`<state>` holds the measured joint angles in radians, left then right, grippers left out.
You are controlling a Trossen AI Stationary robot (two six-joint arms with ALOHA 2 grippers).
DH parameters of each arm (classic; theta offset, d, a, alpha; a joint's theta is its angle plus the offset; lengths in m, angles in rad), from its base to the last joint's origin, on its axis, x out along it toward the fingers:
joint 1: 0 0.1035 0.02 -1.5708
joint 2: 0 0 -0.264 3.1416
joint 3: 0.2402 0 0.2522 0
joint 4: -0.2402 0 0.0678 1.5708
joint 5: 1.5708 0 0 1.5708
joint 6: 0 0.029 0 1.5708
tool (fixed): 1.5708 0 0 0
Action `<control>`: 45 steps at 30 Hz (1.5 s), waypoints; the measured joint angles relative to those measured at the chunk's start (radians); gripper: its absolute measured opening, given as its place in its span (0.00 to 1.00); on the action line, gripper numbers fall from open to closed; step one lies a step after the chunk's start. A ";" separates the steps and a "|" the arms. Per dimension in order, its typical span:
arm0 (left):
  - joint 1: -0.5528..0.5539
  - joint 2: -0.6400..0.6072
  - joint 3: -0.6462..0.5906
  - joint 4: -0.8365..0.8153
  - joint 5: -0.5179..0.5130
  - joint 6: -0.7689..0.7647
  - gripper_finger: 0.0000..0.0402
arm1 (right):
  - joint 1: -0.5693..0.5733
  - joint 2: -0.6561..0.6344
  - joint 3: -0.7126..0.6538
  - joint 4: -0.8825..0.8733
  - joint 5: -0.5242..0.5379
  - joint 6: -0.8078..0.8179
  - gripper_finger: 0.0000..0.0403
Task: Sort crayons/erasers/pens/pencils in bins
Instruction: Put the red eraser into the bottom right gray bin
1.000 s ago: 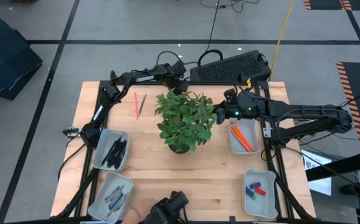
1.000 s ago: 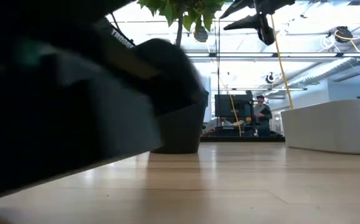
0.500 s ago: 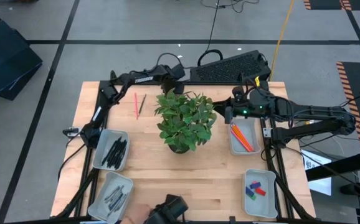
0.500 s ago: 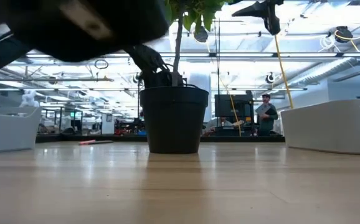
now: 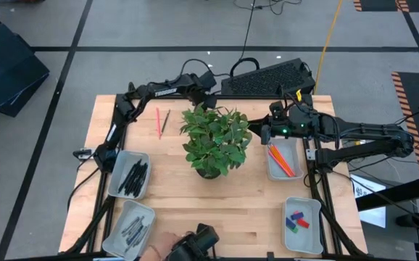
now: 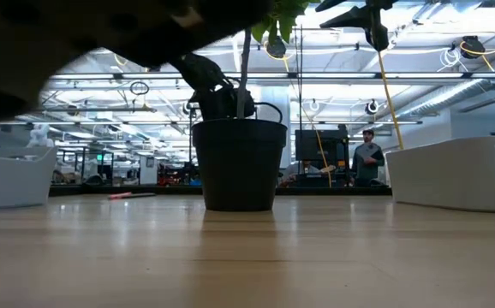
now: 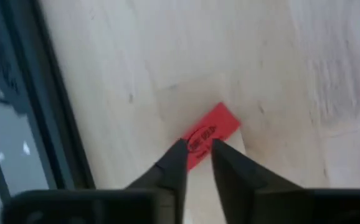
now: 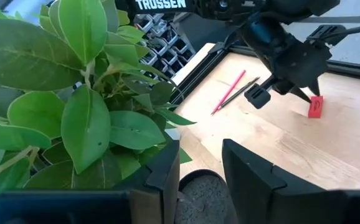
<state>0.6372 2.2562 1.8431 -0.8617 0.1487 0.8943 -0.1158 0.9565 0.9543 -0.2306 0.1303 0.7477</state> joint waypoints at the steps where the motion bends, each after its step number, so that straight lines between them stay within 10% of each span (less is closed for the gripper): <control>1: 0.005 0.000 -0.003 0.006 0.021 0.025 0.23 | 0.000 0.000 0.000 0.000 0.000 0.005 0.28; 12: 0.016 -0.004 -0.138 0.142 0.069 0.194 0.46 | 0.026 0.000 0.000 -0.002 0.000 0.031 0.28; 33: -0.008 -0.006 -0.142 0.023 -0.040 -0.010 0.04 | 0.026 0.000 0.000 -0.011 -0.002 -0.043 0.28; 45: -0.025 -0.235 -0.146 -0.193 -0.176 -0.228 0.04 | 0.026 -0.006 -0.001 -0.018 -0.001 -0.216 0.28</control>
<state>0.6125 2.0213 1.6970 -1.0548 -0.0276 0.6665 -0.0895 0.9505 0.9535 -0.2488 0.1291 0.5320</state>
